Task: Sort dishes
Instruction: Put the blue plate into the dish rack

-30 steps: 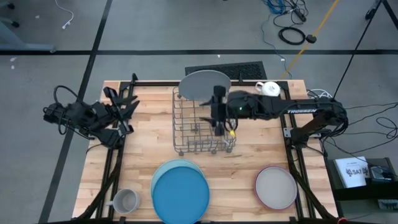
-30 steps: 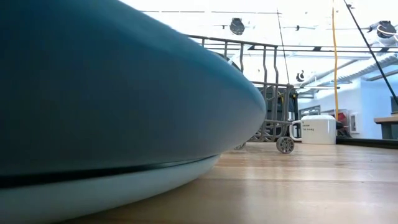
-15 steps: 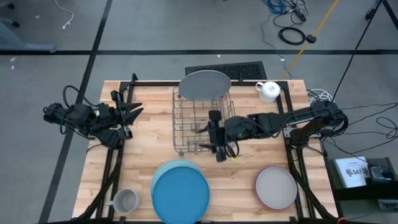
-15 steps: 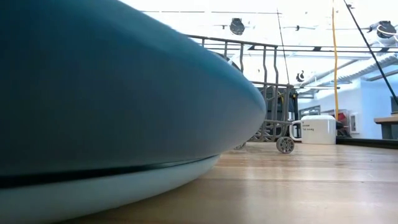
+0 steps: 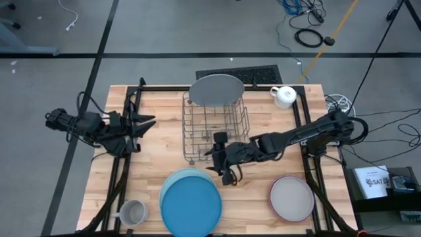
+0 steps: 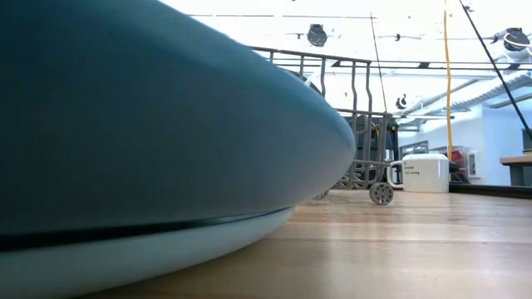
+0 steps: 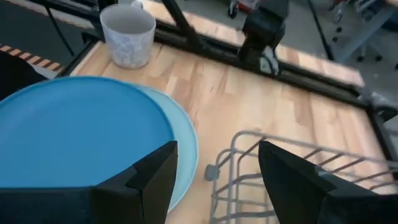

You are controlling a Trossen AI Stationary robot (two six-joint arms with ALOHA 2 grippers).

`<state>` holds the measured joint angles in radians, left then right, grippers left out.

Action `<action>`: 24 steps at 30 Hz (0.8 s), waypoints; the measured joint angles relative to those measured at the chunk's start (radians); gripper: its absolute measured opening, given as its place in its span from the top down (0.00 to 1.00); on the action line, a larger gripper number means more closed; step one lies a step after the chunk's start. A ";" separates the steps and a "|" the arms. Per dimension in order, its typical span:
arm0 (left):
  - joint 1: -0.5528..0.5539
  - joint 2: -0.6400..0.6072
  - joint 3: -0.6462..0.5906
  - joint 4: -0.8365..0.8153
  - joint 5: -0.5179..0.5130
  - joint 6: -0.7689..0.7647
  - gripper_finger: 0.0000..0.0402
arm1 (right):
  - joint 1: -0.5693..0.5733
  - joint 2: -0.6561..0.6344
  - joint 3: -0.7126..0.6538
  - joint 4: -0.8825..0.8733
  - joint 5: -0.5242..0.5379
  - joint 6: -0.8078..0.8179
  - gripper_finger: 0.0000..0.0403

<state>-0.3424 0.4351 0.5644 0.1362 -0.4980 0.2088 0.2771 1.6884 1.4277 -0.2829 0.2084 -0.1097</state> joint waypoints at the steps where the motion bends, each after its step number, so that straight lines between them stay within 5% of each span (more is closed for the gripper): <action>1: 0.000 0.005 0.000 -0.004 0.000 -0.007 0.78 | 0.000 0.010 0.000 0.000 -0.002 0.012 0.46; 10: 0.000 0.030 0.000 -0.021 0.003 -0.029 0.78 | 0.000 0.151 0.000 0.008 -0.173 0.090 0.46; 24: 0.000 0.052 0.000 -0.028 0.018 -0.099 0.78 | 0.040 0.190 -0.010 -0.099 -0.334 0.283 0.49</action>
<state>-0.3428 0.4875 0.5644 0.1081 -0.4801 0.1101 0.3172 1.8785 1.4175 -0.3822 -0.1253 0.1734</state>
